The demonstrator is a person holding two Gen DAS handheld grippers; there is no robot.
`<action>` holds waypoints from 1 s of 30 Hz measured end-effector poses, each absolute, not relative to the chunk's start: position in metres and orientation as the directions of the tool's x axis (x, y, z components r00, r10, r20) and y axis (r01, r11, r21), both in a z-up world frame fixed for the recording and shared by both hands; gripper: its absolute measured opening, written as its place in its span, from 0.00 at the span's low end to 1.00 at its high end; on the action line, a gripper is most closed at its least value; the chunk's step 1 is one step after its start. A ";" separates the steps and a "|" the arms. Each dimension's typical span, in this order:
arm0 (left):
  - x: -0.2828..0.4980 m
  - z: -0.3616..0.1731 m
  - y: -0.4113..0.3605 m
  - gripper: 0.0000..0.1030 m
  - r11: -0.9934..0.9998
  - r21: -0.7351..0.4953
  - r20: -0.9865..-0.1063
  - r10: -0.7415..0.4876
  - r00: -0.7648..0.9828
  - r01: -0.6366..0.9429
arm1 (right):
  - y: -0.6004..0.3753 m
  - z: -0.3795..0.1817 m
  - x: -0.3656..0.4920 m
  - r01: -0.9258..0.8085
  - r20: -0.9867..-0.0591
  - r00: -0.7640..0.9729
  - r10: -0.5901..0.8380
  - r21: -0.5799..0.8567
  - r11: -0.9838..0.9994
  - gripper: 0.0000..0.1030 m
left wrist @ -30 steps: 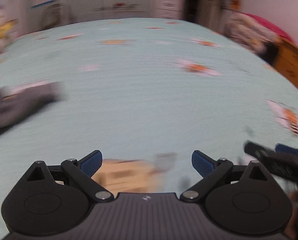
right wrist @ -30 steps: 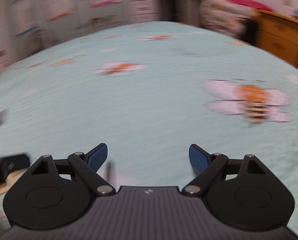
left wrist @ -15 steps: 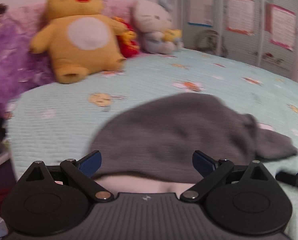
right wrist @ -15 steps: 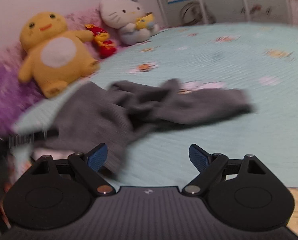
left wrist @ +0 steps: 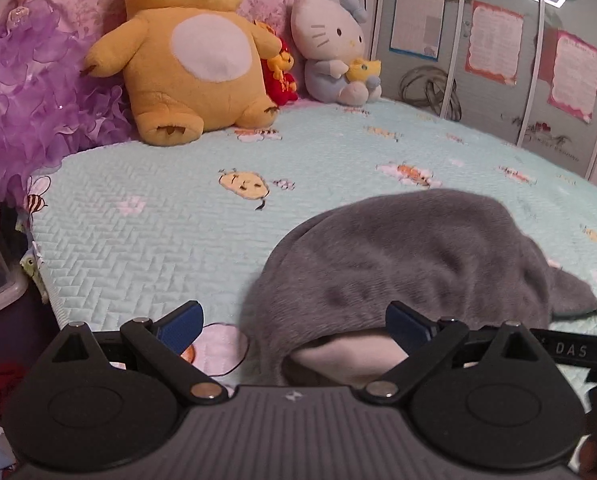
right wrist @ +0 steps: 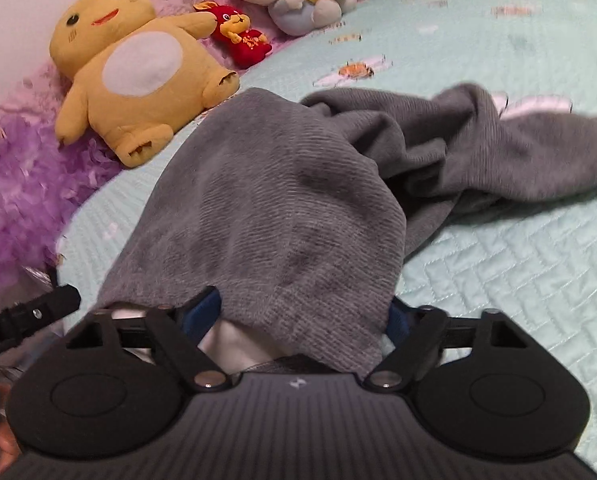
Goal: Fold clothes
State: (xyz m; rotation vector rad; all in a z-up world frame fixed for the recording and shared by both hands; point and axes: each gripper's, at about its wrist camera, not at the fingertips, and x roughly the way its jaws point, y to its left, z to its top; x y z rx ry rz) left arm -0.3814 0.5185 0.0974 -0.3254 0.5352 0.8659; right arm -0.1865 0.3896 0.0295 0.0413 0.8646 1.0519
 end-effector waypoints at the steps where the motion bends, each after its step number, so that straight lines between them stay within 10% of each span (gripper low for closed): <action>1: -0.384 0.096 0.519 0.98 0.614 -0.052 -0.570 0.629 0.529 -0.787 | 0.388 0.031 -0.189 -0.745 -0.599 0.209 0.773 0.414 0.523 0.53; 7: -0.398 0.099 0.505 0.97 0.676 0.010 -0.538 0.625 0.566 -0.737 | 0.359 0.047 -0.203 -0.761 -0.546 0.287 0.787 0.369 0.533 0.23; 20: -0.398 0.104 0.478 0.98 0.830 0.033 -0.571 0.473 0.671 -0.556 | 0.279 0.110 -0.218 -0.707 -0.502 0.535 0.679 0.173 0.686 0.20; 30: -0.360 0.129 0.450 0.95 0.847 0.215 -0.620 0.502 0.602 -0.486 | 0.268 0.107 -0.210 -0.745 -0.642 0.360 0.677 0.239 0.622 0.33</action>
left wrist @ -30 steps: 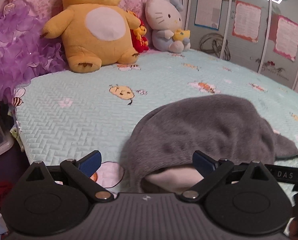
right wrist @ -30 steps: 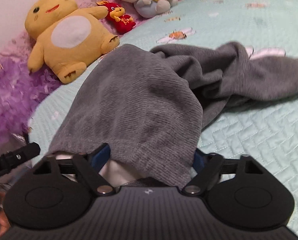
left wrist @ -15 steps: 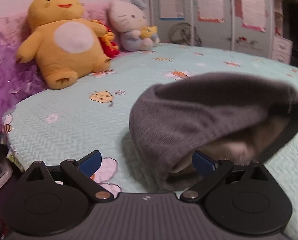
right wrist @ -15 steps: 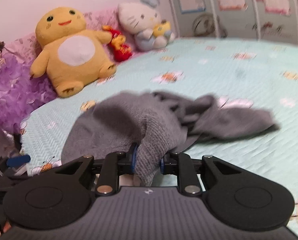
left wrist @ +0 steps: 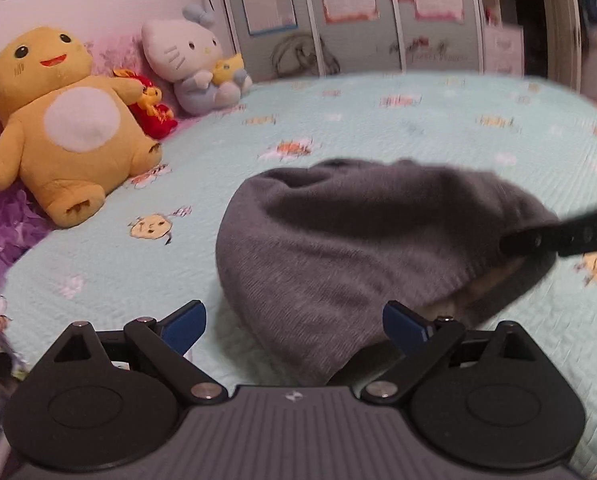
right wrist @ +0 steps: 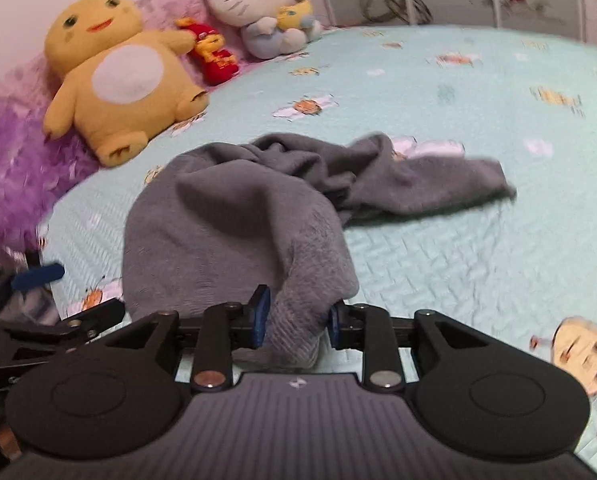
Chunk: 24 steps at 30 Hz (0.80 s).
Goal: Fold clothes
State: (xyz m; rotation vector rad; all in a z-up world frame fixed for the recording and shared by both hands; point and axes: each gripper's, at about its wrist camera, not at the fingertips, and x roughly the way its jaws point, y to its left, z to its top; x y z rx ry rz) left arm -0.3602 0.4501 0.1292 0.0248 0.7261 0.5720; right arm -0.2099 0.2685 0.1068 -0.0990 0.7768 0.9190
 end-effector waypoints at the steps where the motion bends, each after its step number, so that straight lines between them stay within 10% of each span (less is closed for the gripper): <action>1: -0.357 0.130 0.451 0.95 0.843 0.212 -0.644 0.501 0.578 -0.495 | 0.274 0.112 -0.213 -0.755 -0.651 0.362 0.668 0.215 0.619 0.40; 24: -0.343 0.132 0.463 0.95 0.836 0.190 -0.761 0.457 0.461 -0.515 | 0.321 0.165 -0.263 -0.750 -0.717 0.472 0.513 -0.022 0.661 0.53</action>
